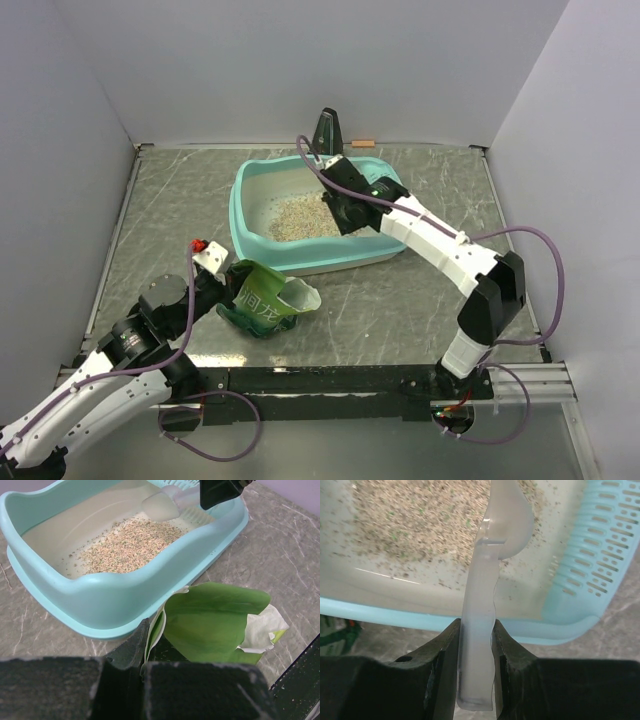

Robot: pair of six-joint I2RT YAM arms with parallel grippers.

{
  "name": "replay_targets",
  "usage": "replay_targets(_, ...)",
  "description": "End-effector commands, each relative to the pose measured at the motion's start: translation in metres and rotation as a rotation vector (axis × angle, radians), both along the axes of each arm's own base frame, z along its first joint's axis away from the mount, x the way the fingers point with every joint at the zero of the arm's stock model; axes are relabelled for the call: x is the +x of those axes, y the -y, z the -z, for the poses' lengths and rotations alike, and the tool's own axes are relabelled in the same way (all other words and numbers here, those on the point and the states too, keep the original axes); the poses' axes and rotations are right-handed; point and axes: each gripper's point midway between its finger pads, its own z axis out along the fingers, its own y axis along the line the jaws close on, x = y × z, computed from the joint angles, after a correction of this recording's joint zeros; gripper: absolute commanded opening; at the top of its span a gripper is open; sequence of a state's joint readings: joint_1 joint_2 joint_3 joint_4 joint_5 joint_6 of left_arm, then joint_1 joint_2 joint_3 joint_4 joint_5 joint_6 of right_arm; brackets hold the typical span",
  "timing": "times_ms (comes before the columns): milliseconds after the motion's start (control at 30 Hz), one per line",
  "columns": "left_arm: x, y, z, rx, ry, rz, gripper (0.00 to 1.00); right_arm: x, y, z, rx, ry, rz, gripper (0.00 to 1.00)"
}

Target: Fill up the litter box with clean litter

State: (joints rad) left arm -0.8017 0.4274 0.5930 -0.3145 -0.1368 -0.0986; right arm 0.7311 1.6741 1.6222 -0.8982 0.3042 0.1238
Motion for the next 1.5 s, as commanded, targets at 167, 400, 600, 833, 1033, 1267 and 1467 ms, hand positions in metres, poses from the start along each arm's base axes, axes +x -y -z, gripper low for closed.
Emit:
replay_targets(167, 0.001, 0.0, -0.014, -0.044, 0.024, -0.012, 0.01, -0.001, 0.082, -0.078, 0.012, 0.271, 0.23, 0.0)
replay_targets(400, 0.001, -0.002, -0.016, -0.047, 0.031, -0.017, 0.01, -0.024, 0.159, -0.067, 0.142, 0.319, 0.464, 0.0)
replay_targets(600, 0.002, -0.001, -0.013, -0.04, 0.023, -0.019, 0.01, -0.037, 0.197, -0.025, 0.159, 0.293, 0.603, 0.0)
replay_targets(833, 0.003, -0.004, -0.013, -0.041, 0.025, -0.03, 0.01, -0.048, 0.22, 0.065, 0.232, 0.135, 0.723, 0.0)
replay_targets(1033, 0.002, -0.003, -0.013, -0.041, 0.023, -0.027, 0.01, -0.042, 0.23, 0.107, 0.283, 0.019, 0.798, 0.0)
replay_targets(1267, 0.002, -0.004, -0.014, -0.045, 0.028, -0.028, 0.01, -0.042, 0.231, 0.138, 0.311, -0.082, 0.825, 0.27)
replay_targets(1467, 0.002, -0.003, -0.013, -0.042, 0.024, -0.027, 0.01, -0.043, 0.228, 0.144, 0.322, -0.108, 0.83, 0.45)
